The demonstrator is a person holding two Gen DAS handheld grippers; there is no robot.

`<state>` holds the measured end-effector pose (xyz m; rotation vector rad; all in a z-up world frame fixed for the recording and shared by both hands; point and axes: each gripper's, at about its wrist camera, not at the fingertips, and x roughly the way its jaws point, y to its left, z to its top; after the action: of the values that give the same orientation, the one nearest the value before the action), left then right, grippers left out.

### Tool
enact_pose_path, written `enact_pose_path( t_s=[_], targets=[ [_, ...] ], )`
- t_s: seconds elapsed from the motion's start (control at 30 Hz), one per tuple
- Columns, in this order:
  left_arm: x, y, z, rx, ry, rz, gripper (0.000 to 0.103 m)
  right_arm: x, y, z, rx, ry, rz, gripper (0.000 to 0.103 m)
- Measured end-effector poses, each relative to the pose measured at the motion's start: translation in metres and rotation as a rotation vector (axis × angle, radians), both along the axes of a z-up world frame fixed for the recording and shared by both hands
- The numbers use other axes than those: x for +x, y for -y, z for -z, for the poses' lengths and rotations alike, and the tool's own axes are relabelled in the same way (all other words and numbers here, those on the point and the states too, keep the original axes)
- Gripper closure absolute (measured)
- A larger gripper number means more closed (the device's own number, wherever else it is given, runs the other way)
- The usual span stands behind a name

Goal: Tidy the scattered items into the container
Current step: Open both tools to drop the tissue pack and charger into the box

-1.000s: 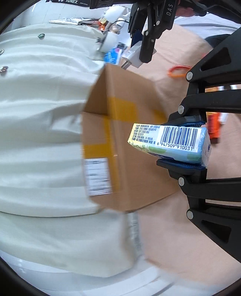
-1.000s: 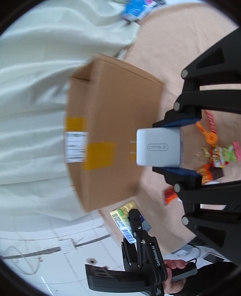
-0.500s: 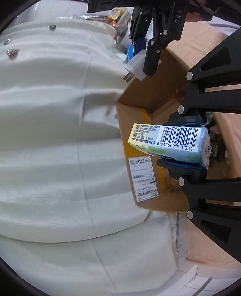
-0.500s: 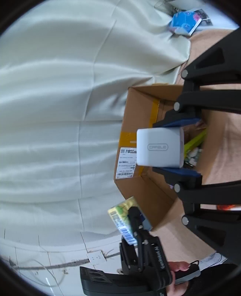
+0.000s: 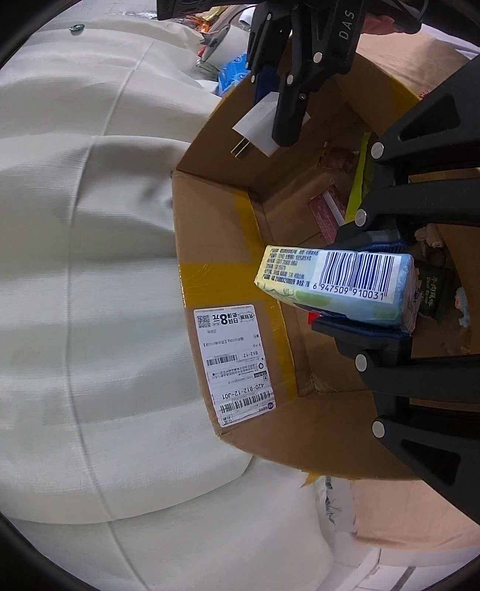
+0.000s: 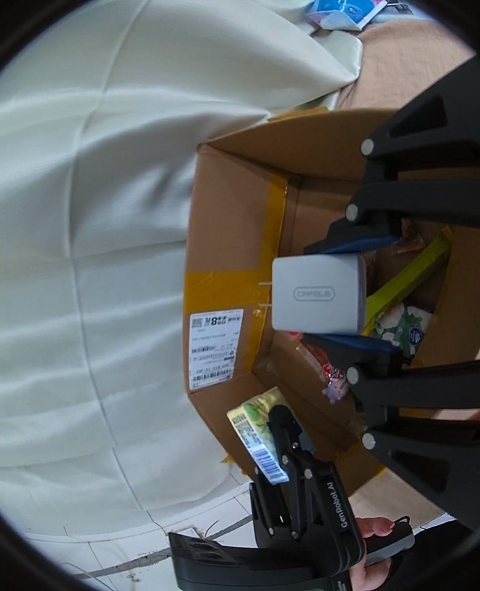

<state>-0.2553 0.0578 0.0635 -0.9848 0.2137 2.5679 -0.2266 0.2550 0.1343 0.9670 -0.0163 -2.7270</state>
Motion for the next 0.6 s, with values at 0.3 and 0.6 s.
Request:
enact_pose_path(
  t_s=[0.3,0.6],
  targets=[
    [-0.006,0.002,0.008,0.012,0.043,-0.032,0.069,-0.006,-0.008,0.006,-0.015,0.01,0.029,0.037],
    [0.005,0.005,0.001,0.047,0.05,-0.03,0.022,0.017,-0.012,-0.009,-0.055,-0.052,0.032,0.0]
  ],
)
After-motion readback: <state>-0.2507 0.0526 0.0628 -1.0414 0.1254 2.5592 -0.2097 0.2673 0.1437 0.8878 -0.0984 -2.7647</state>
